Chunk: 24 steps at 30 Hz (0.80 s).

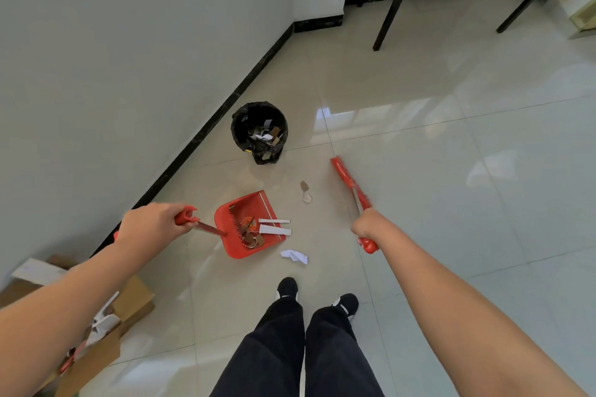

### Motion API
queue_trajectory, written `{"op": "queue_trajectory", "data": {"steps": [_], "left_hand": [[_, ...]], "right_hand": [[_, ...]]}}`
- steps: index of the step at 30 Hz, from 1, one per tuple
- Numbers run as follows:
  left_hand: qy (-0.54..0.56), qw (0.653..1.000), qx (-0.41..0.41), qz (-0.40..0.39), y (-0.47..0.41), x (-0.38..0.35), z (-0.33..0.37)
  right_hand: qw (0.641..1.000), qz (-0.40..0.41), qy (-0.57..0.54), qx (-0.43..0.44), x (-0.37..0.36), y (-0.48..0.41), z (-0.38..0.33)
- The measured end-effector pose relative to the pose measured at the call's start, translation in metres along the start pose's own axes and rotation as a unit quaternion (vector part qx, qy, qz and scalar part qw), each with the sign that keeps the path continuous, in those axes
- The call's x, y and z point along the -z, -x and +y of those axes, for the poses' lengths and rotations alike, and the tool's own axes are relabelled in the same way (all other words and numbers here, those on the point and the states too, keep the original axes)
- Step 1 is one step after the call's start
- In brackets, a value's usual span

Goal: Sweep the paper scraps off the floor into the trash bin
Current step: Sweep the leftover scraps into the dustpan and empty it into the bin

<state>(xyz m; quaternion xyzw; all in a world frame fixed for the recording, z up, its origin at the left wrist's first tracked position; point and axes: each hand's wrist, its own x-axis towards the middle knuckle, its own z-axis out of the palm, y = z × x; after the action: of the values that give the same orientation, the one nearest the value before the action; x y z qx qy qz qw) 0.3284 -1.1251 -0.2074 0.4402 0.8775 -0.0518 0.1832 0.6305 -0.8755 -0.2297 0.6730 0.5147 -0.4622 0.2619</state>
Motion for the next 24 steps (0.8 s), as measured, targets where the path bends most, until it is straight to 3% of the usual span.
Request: {"op": "queue_trajectory", "data": {"steps": [6,11,14,19,22,24], "left_hand": [[-0.005,0.999,0.031,-0.018,0.045,-0.018,-0.017],[-0.029,0.999,0.027,-0.036,0.087,-0.028,-0.015],[-0.039,0.999,0.007,-0.035,0.106,-0.031,-0.012],[-0.107,0.992,-0.033,-0.062,0.118,-0.028,-0.004],[-0.121,0.989,-0.04,-0.074,0.119,-0.03,-0.005],[-0.113,0.99,-0.039,-0.074,0.12,-0.037,-0.009]], "right_hand": [[0.987,-0.071,0.145,0.012,-0.037,0.001,0.009],[0.932,0.018,0.341,0.123,-0.034,0.027,0.063],[0.898,0.023,0.415,0.145,-0.022,0.036,0.098],[0.93,0.0,0.355,0.094,-0.015,0.044,0.143],[0.969,-0.045,0.241,0.028,-0.025,0.049,0.158],[0.984,-0.067,0.165,0.029,-0.035,0.059,0.158]]}}
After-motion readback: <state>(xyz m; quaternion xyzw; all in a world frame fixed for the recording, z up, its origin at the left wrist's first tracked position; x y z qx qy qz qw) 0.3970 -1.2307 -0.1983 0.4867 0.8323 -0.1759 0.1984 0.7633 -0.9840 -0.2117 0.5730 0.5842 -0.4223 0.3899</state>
